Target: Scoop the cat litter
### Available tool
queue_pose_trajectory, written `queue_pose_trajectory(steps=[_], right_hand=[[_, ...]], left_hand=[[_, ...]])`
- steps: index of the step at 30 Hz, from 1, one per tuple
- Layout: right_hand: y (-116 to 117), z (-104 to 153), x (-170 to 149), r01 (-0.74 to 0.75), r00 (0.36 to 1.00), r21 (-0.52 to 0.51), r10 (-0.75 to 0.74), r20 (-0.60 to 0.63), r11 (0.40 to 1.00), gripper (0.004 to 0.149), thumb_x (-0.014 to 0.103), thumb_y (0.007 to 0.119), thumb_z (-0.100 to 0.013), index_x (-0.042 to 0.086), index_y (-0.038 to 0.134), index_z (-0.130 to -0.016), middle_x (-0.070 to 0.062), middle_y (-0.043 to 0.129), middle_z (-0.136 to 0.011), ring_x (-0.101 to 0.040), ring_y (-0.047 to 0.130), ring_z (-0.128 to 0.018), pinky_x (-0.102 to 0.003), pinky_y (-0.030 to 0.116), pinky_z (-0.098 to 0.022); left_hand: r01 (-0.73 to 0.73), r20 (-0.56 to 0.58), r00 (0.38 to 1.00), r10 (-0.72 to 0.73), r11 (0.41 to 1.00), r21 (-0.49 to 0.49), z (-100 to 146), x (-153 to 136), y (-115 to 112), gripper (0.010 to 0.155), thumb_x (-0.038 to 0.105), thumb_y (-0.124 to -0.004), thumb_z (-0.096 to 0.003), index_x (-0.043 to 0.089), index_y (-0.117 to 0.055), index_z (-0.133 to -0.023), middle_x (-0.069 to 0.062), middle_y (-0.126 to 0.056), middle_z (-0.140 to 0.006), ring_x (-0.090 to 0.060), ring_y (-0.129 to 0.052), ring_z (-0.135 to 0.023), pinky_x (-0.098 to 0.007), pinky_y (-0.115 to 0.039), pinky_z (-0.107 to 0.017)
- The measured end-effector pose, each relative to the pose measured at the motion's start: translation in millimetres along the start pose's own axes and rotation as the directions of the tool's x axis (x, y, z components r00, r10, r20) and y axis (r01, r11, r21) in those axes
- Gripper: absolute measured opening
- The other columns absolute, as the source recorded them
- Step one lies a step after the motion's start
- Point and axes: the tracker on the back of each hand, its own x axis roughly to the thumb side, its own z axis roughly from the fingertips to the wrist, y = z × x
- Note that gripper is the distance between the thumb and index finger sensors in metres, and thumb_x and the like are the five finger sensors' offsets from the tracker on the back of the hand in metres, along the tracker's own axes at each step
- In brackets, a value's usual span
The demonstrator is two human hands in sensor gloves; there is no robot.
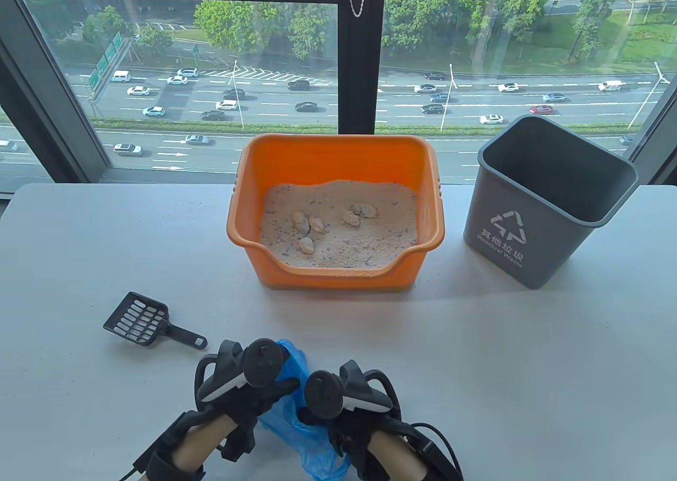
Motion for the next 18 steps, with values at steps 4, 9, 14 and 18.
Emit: queue_pose_trajectory(steps=[4,9,14,18], right_hand=[[-3,-1,-9,0.048,0.996,0.047,-0.045,-0.071,0.998,0.04,0.014,0.079,-0.041,0.032,0.082,-0.077,-0.013,0.078,-0.084,-0.019,0.091,-0.049,-0.041,0.079,-0.041],[-24,3,-49,-0.002,0.884,-0.201,-0.092,-0.458,0.979,0.041,0.022,0.075,-0.045,0.024,0.075,-0.086,-0.02,0.07,-0.091,-0.02,0.089,-0.05,-0.043,0.076,-0.039],[-28,-6,-62,0.165,0.762,-0.218,-0.264,-0.591,0.962,0.064,0.055,0.075,-0.037,0.018,0.065,-0.088,-0.032,0.031,-0.102,-0.032,0.071,-0.068,-0.05,0.062,-0.049],[-16,-12,-57,-0.05,0.825,0.105,0.1,-0.556,0.993,0.083,0.05,0.085,-0.032,0.029,0.035,-0.096,-0.025,0.012,-0.104,-0.023,0.062,-0.075,-0.049,0.06,-0.054]], left_hand=[[0.075,0.037,0.997,-0.073,0.994,-0.076,-7,1,-19,0.065,0.031,-0.079,-0.0519,0.044,-0.041,-0.104,0.006,-0.071,-0.072,-0.001,-0.1,-0.041,-0.029,-0.087,-0.044],[0.172,0.161,0.98,-0.12,0.914,-0.368,7,11,-38,0.061,0.022,-0.073,-0.0537,0.05,-0.046,-0.1,0.003,-0.069,-0.069,0.001,-0.097,-0.025,-0.026,-0.089,-0.034],[0.03,0.206,0.971,0.125,0.785,-0.619,10,28,-43,0.069,0.023,-0.074,-0.0539,0.029,-0.03,-0.107,0.004,-0.068,-0.071,0.004,-0.097,-0.024,-0.024,-0.09,-0.033],[-0.036,0.116,0.983,0.142,0.769,-0.638,7,12,-41,0.084,0.035,-0.08,-0.0517,0.021,-0.019,-0.106,0.004,-0.071,-0.07,0.006,-0.098,-0.023,-0.022,-0.091,-0.031]])
